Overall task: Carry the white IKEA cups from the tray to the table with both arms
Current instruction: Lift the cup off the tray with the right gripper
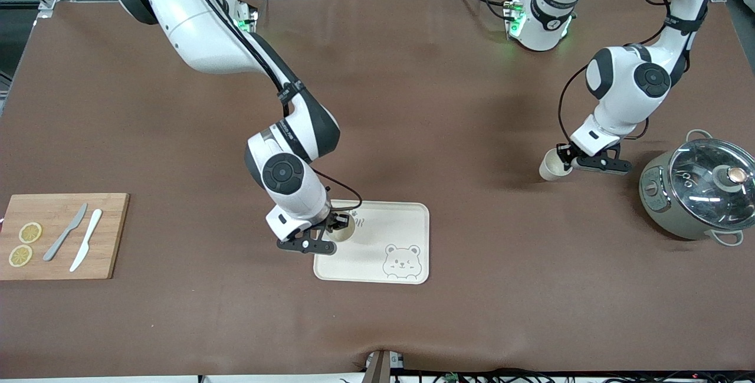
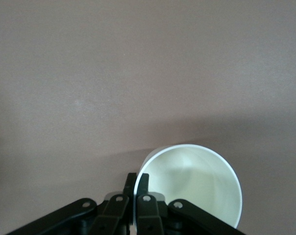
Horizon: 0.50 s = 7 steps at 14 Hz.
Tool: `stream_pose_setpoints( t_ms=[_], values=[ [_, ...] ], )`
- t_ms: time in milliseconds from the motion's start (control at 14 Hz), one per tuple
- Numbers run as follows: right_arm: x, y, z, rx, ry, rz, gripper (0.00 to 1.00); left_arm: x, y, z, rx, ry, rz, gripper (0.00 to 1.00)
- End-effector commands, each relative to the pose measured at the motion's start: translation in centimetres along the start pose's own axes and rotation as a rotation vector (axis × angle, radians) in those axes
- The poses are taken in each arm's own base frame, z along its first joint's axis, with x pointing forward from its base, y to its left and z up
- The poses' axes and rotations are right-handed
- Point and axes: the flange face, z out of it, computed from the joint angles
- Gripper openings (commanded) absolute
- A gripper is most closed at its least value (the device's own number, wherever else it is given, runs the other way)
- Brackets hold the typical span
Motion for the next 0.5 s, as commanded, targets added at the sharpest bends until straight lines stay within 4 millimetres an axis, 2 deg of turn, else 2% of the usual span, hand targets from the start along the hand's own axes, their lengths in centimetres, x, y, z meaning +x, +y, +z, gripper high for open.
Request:
stream_pose_setpoints(
  t_ms=[0, 143, 287, 430],
  values=[
    [0.4, 1.5, -4.2, 0.002, -0.022, 0.02, 0.0, 0.2, 0.1, 0.4, -0.004, 0.023, 0.012, 0.0],
    [1.3, 3.2, -7.8, 0.008, -0.003, -0.042, 0.0, 0.3, 0.1, 0.5, -0.003, 0.029, 0.013, 0.0],
    [2.5, 7.1, -9.7, -0.019, -0.032, -0.084, 0.0, 0.4, 0.3, 0.6, -0.004, 0.031, 0.017, 0.0],
    [3.0, 10.6, -10.5, -0.035, -0.052, -0.118, 0.0, 0.4, 0.3, 1.0, -0.004, 0.036, 0.014, 0.0]
  ],
)
